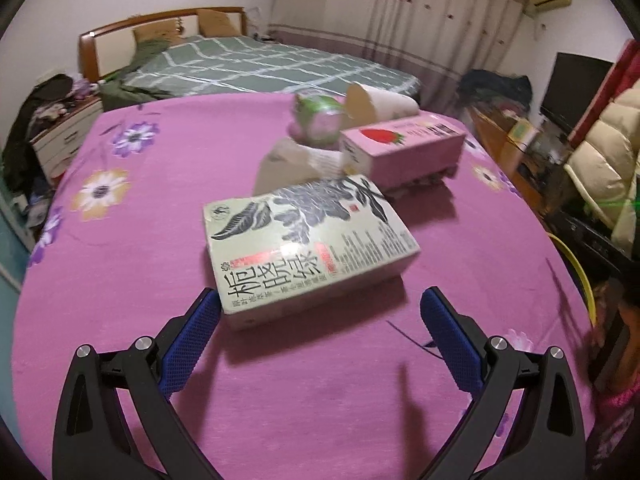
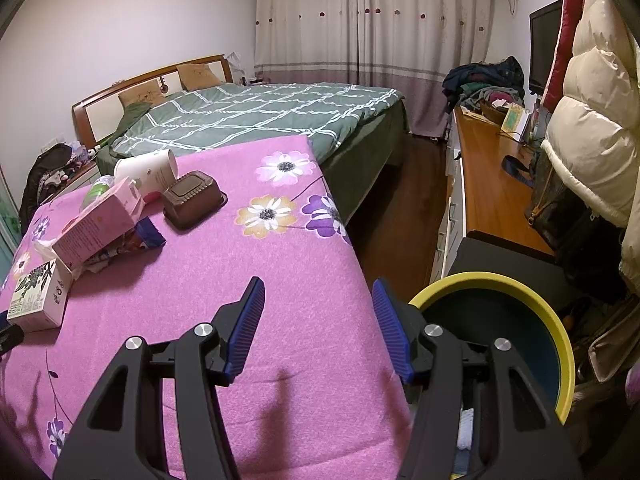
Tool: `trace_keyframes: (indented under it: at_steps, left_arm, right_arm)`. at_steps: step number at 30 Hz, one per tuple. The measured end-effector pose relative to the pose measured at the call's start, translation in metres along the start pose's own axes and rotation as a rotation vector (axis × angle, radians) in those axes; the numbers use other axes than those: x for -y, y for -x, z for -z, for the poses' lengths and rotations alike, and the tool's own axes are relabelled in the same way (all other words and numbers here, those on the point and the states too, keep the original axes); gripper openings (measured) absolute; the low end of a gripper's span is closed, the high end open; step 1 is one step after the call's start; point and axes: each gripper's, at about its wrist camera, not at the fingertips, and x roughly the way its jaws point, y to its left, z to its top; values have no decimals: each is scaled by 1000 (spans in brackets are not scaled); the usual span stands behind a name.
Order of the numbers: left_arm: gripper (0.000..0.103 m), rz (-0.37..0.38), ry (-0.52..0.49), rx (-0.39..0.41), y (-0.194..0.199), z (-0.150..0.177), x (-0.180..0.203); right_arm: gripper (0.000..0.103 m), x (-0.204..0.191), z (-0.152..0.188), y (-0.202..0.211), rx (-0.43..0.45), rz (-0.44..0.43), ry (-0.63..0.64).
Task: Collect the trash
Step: 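Reach the left gripper to the flower-printed paper box and close on it, then carry the printed box with the left gripper over the yellow bin and open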
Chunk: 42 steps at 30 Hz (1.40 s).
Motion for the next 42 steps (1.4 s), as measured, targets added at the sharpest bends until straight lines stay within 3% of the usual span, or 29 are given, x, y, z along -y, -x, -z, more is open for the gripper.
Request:
trace_keyframes:
  at_steps: [5,8,11,15,22,32,34,42]
  left_arm:
    - [98,137,-70,-42,6,12,34]
    - [98,186,-174,-58,14,21,65]
    - [98,143,-228,-26,25,19,77]
    - [98,22,-194,9,25,-3,58]
    - [98,-63,-247,-92,-18,-26,43]
    - [97,-50,-235,-165,-58,-37,35]
    - [83,-55,-232,-169,-59,-38,36]
    - [79,-70,-223,-155,-42,-30,44]
  right_arm:
    - [54,2,1,-1,-6,-8,-12]
    - [54,3,1,0,-3,-13,-17]
    - [54,4,1,1,-2,-18,-20]
    - [54,4,0,1,2,-20,-20]
    - [54,6,-1,1,-2,-24,-29]
    - [55,6,0,0,-12,-35,-34]
    - [55,6,0,-1,-13,-38,-35]
    - [55,10,0,0,-5,-48,-53]
